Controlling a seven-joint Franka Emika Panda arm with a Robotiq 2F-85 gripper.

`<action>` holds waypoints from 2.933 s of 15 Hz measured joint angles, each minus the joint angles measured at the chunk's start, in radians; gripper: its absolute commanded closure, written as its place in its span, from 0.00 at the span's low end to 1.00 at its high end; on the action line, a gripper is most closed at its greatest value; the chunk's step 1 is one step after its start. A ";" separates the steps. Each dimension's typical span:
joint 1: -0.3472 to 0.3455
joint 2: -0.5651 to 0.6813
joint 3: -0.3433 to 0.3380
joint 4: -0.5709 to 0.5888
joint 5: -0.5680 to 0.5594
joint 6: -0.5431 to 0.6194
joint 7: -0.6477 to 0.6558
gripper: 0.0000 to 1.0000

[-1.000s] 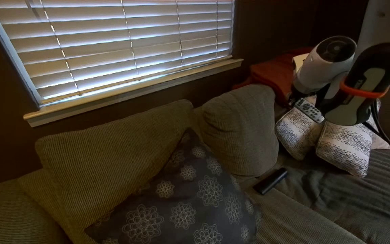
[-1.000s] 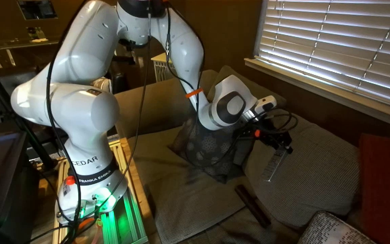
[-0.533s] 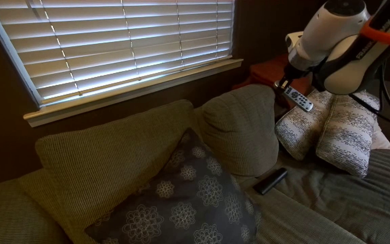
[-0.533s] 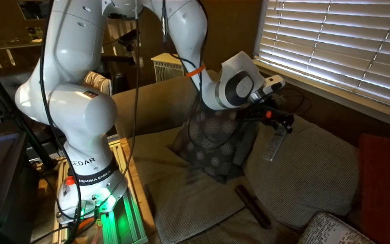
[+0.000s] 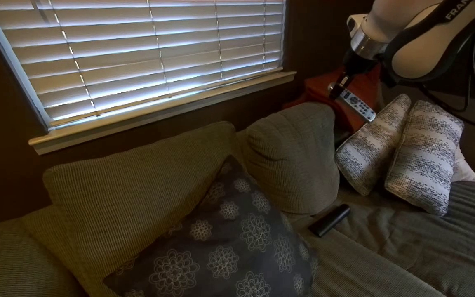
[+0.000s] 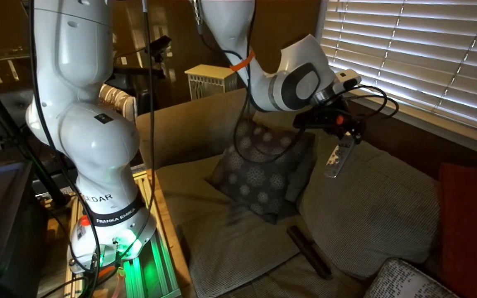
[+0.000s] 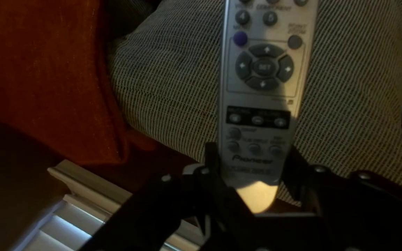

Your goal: Pick up an object and put it on another position

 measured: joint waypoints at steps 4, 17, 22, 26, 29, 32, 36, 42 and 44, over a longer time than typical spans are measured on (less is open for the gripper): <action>-0.021 0.000 0.026 -0.002 0.001 0.006 0.001 0.79; -0.308 -0.033 0.365 0.098 0.011 -0.014 -0.042 0.79; -0.486 -0.023 0.562 0.189 0.026 -0.083 -0.069 0.79; -0.586 0.030 0.665 0.299 0.106 -0.147 -0.149 0.79; -0.634 0.090 0.699 0.403 0.130 -0.198 -0.167 0.79; -0.662 0.152 0.715 0.512 0.130 -0.259 -0.166 0.79; -0.669 0.250 0.715 0.662 0.130 -0.341 -0.157 0.79; -0.687 0.436 0.716 0.879 0.131 -0.438 -0.144 0.54; -0.693 0.470 0.717 0.920 0.131 -0.445 -0.143 0.54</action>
